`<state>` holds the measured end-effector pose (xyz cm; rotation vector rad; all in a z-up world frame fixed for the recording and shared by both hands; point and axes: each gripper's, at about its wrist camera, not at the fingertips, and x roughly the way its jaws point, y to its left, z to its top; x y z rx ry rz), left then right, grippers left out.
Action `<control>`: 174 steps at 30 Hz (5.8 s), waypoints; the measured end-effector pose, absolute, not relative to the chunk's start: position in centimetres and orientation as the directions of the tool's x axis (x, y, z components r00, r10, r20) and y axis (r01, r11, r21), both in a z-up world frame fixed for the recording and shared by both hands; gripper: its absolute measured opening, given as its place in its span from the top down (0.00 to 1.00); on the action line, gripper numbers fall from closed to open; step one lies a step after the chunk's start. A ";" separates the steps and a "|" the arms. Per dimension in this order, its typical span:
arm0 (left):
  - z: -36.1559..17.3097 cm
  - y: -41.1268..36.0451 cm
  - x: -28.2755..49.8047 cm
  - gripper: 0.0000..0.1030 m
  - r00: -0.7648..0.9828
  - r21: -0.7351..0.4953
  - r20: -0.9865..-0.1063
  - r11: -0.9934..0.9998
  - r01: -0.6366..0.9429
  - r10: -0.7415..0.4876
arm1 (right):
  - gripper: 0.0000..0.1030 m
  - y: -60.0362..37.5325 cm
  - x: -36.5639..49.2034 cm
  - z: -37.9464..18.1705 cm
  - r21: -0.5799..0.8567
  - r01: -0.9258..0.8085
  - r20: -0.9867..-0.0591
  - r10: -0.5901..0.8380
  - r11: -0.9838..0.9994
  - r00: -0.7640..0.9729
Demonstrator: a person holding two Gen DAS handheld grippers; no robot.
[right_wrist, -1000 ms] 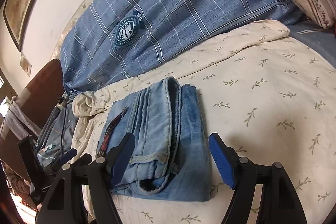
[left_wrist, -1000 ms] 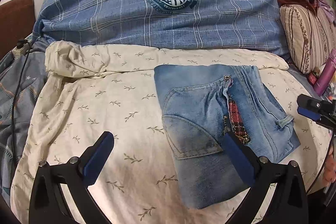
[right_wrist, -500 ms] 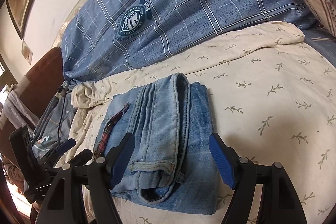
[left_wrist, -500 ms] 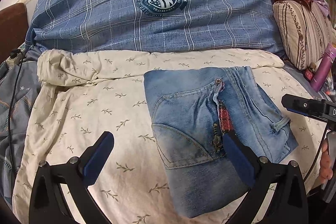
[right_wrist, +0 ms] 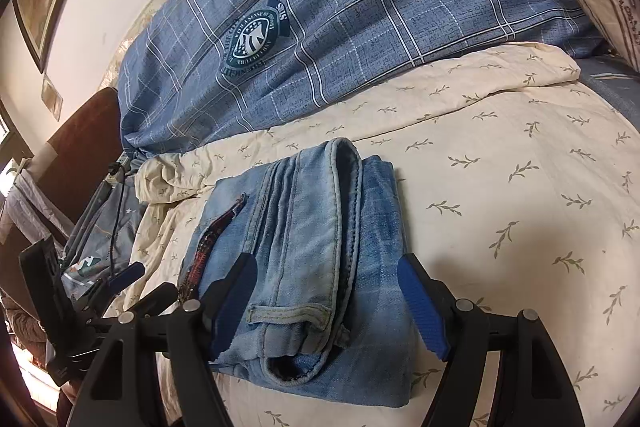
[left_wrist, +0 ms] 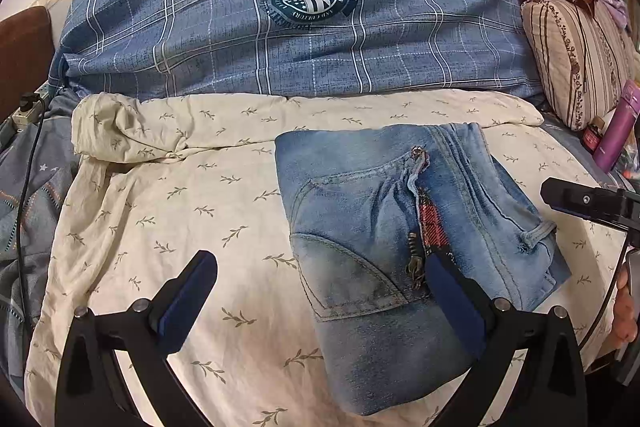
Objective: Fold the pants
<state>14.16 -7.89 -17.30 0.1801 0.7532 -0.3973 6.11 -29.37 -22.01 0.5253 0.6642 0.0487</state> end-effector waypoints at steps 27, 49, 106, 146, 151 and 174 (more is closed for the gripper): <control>-17.5 -7.8 14.4 0.00 0.650 0.015 -0.707 0.912 0.409 -0.280 | 0.26 -29.5 6.1 -22.2 0.475 0.135 -0.591 0.201 0.870 0.782; -17.7 -7.7 14.6 0.00 0.643 0.005 -0.709 0.910 0.413 -0.288 | 0.26 -29.9 6.2 -22.8 0.473 0.149 -0.610 0.200 0.869 0.766; -19.9 -8.2 16.2 0.18 0.418 -0.332 -0.722 0.806 0.490 -0.551 | 0.49 -30.7 9.6 -26.8 0.644 0.117 -0.586 0.389 0.756 0.711; -15.7 -7.1 13.2 0.48 0.632 -0.203 -0.565 0.832 0.516 -0.530 | 0.62 -24.9 7.8 -21.4 0.395 -0.014 -0.503 0.229 0.919 0.834; -15.3 -6.8 12.9 0.48 0.672 -0.171 -0.544 0.850 0.497 -0.502 | 0.62 -24.0 7.7 -20.3 0.376 -0.032 -0.459 0.217 0.926 0.862; -14.8 -5.2 9.8 0.11 0.735 0.018 -0.648 0.961 0.277 -0.200 | 0.41 -25.0 4.3 -20.3 0.402 0.114 -0.526 0.127 0.909 0.841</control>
